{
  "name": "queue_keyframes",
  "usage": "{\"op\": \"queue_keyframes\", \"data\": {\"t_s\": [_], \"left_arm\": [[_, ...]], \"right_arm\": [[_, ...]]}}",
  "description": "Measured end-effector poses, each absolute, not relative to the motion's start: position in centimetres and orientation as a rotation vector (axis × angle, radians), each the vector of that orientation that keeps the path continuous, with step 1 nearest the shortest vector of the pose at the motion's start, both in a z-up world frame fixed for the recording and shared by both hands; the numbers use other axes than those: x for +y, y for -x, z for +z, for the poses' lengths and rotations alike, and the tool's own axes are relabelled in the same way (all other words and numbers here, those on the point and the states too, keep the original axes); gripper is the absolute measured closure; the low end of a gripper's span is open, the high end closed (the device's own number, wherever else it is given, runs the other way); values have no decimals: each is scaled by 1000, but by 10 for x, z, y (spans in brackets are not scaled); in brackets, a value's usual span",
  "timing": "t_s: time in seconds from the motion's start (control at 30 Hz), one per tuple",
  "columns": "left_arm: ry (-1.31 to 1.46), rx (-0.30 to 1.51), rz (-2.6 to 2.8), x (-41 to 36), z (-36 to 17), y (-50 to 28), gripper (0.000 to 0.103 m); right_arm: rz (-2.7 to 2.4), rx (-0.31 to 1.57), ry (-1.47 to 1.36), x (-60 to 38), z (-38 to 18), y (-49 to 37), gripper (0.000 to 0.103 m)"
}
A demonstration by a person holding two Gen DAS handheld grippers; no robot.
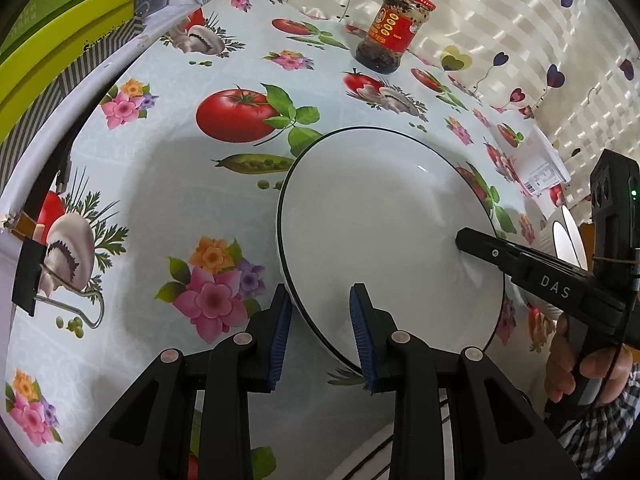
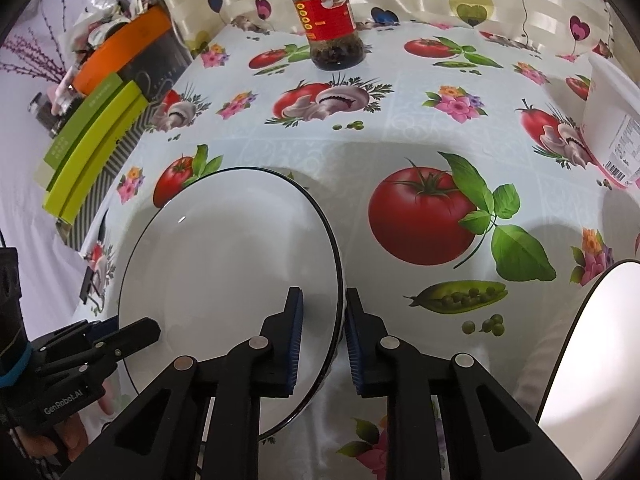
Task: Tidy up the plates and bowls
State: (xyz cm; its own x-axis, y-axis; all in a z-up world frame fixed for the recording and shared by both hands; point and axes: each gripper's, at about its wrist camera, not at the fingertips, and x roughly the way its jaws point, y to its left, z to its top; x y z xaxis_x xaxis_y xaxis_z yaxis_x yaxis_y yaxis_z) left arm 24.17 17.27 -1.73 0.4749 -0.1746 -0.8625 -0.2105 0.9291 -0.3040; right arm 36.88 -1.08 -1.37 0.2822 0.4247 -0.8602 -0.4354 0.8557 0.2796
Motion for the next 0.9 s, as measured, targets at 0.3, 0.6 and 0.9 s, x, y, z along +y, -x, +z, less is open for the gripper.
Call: {"op": "queue_keyframes", "data": {"t_s": [0.3, 0.6, 0.9], "left_arm": [[390, 1066, 39, 176, -10, -243, 72], [391, 1057, 39, 175, -8, -243, 72], [374, 1039, 45, 173, -1, -241, 72]], "right_arm": [[580, 1124, 13, -10, -5, -366, 84], [575, 1093, 6, -12, 1, -361, 86], [577, 1058, 5, -13, 8, -357, 86]]}}
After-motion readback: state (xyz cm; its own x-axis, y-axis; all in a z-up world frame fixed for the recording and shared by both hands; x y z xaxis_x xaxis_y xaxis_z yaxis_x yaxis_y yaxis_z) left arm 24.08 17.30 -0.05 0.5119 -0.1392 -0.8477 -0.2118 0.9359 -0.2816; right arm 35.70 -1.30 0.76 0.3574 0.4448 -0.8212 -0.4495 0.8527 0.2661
